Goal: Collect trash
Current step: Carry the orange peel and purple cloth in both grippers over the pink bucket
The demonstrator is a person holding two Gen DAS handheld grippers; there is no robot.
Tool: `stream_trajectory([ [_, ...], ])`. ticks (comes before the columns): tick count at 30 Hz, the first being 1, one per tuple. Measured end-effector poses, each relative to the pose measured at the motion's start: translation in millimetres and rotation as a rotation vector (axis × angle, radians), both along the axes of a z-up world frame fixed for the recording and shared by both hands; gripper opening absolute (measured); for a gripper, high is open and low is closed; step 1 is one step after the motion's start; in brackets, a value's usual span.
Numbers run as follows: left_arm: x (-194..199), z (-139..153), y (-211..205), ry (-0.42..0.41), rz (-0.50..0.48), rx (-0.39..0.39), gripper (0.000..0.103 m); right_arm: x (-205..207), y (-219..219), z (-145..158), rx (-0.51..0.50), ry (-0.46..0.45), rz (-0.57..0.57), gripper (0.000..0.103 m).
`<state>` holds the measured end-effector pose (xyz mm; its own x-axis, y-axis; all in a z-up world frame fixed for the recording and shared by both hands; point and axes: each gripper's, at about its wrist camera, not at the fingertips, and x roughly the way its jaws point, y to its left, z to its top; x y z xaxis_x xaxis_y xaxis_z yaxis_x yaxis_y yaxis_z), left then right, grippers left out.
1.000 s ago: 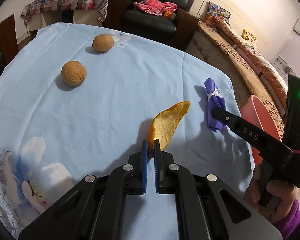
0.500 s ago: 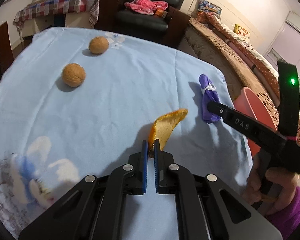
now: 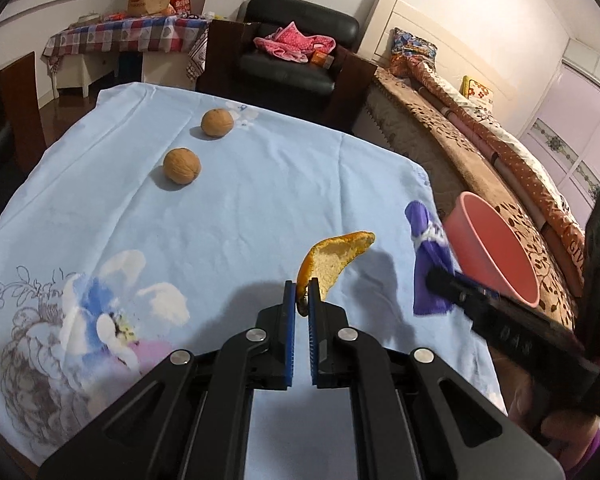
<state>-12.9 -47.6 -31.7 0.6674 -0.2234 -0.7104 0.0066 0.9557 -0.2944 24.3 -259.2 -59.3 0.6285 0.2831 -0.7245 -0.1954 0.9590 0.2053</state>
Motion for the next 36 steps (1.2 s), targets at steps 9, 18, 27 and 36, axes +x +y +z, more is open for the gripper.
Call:
stream_trajectory([
  [9,-6.6,21.1,-38.8,-0.052,-0.049,0.052,0.005,-38.9,-27.6,9.6,-0.026,-0.072,-0.017,0.022],
  [18,0.9,34.8,-88.4,-0.089,-0.130,0.095,0.005,-56.1,-72.4,34.4,-0.010,-0.170,-0.081,0.023],
  [27,12.7,42.2,-132.8,-0.112,-0.188,0.132,0.005,-54.2,-115.4,44.8,0.023,-0.199,-0.171,0.023],
  [36,25.0,48.1,-171.2,-0.130,-0.238,0.149,0.005,-48.1,-153.5,48.5,0.055,-0.212,-0.250,0.023],
])
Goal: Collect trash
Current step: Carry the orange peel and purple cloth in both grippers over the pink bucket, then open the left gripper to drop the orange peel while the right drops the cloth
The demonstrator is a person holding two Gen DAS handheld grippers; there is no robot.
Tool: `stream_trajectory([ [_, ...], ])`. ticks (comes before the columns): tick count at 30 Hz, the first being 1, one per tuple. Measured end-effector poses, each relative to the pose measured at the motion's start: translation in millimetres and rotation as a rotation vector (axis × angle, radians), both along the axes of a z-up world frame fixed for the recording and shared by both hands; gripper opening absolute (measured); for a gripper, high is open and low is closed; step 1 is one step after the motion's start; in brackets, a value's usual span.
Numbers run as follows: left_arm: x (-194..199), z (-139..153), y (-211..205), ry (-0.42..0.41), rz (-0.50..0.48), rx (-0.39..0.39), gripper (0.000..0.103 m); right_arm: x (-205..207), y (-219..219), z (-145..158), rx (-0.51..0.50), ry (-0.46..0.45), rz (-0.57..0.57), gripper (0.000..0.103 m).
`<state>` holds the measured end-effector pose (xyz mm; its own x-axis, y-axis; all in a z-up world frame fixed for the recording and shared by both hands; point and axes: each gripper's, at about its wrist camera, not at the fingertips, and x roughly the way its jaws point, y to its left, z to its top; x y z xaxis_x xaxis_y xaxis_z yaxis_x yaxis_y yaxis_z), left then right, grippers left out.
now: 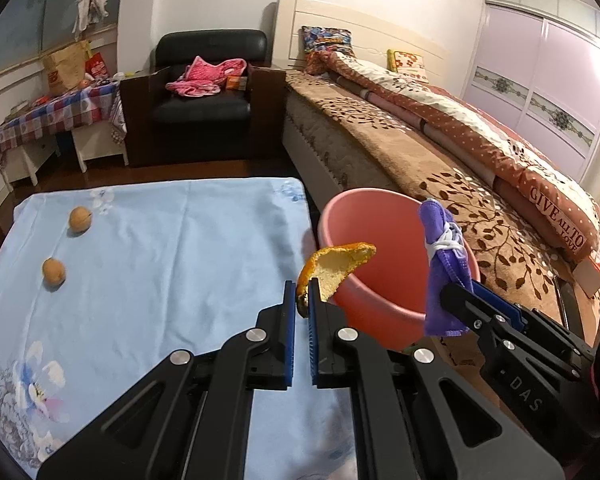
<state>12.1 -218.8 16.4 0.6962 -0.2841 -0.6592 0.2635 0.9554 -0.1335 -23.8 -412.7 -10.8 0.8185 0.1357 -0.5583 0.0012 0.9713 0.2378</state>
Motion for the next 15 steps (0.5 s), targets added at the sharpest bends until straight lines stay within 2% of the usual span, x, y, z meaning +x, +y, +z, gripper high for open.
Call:
stream_trajectory([
  [15,31.2,-6.0,-41.7,0.008,-0.053,0.017,0.005,17.6,-38.4,-7.5,0.035,0.012,-0.070,0.023],
])
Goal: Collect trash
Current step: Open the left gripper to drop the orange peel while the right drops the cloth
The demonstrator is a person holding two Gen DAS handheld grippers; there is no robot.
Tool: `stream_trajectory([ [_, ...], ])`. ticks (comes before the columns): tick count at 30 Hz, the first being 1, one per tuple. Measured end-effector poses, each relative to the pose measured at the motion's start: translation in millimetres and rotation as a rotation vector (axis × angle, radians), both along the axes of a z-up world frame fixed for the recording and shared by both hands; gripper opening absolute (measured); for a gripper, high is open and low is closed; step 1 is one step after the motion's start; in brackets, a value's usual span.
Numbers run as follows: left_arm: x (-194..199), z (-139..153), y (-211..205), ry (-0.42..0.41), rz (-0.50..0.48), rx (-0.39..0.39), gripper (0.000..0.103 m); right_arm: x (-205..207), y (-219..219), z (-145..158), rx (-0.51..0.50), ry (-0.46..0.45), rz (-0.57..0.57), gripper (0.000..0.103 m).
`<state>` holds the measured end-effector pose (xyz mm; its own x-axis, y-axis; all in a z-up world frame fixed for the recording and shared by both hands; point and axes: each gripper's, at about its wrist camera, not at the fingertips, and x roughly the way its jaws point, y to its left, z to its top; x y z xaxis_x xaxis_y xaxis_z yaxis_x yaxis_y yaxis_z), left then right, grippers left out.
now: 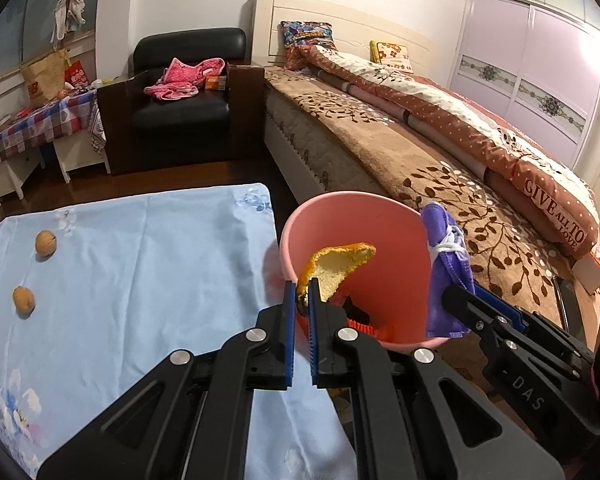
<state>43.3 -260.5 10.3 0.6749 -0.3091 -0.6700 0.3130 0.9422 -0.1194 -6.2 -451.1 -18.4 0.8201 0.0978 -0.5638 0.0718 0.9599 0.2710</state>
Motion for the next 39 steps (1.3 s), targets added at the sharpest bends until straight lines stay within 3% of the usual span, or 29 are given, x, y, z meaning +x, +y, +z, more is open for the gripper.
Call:
stream_trajectory([
  [23,26.7,-28.4,-30.2,0.051,-0.069,0.031,0.005,32.1,-21.3,-26.2,0.035,0.068,-0.064,0.023],
  [39,34.8,-38.5,-36.7,0.061,-0.059,0.052,0.005,43.8,-31.6,-32.8,0.056,0.086,-0.080,0.024],
])
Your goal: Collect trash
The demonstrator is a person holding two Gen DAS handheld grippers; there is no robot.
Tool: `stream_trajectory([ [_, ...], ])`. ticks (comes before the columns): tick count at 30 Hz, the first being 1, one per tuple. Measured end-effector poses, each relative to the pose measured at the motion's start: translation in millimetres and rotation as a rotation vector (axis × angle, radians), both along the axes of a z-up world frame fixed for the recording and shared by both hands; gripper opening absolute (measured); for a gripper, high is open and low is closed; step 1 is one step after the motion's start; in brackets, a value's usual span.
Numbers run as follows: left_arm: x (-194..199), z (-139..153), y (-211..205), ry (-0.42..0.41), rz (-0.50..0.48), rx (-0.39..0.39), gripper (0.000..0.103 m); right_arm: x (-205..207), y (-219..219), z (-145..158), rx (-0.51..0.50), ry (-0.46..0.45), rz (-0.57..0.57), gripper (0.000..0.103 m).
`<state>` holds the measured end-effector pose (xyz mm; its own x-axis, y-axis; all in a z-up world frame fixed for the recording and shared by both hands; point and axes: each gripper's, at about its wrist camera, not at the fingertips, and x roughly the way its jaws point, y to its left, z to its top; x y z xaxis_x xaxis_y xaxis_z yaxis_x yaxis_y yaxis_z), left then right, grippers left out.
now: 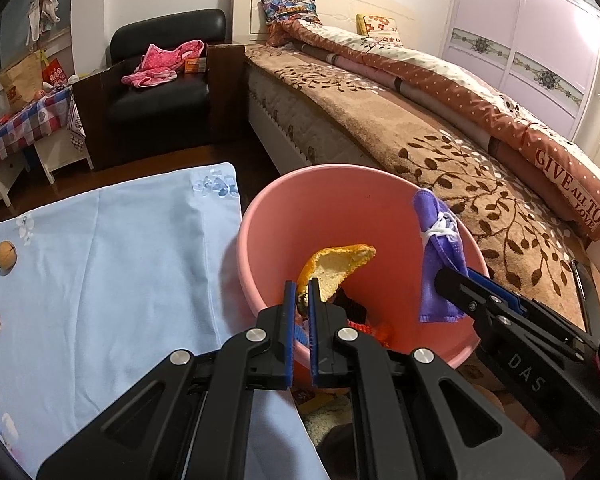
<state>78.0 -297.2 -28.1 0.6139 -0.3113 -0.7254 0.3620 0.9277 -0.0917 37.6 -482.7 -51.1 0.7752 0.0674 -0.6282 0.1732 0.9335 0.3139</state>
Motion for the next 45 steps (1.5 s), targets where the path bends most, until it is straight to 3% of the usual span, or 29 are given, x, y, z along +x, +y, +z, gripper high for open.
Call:
stream_trajectory([
  [13,8.4,-6.9,-1.1,0.048,0.009,0.018,0.006,5.8,-2.7,-7.8,0.007,0.014,-0.009,0.025],
  [15,8.3,-6.9,0.1,0.047,0.014,0.007,0.010,6.0,-3.8,-7.9,0.011,0.014,-0.011,0.025],
  [19,6.3,-2.9,1.1,0.017,0.022,-0.003,0.034,6.4,-4.5,-8.0,0.012,0.012,-0.011,0.025],
  [20,5.6,-1.3,1.1,0.006,0.021,-0.005,0.036,6.7,-4.5,-8.0,0.011,0.013,-0.011,0.025],
  [26,4.1,2.6,0.2,-0.008,0.013,-0.007,0.037,7.8,-4.9,-8.2,0.012,0.016,-0.008,0.026],
  [30,2.9,3.1,0.7,-0.010,0.013,-0.008,0.037,5.9,-3.2,-7.4,0.005,0.008,-0.007,0.039],
  [45,-11.9,15.4,4.2,-0.066,0.003,-0.013,0.037,-20.5,6.1,2.2,-0.020,-0.028,0.001,0.044],
])
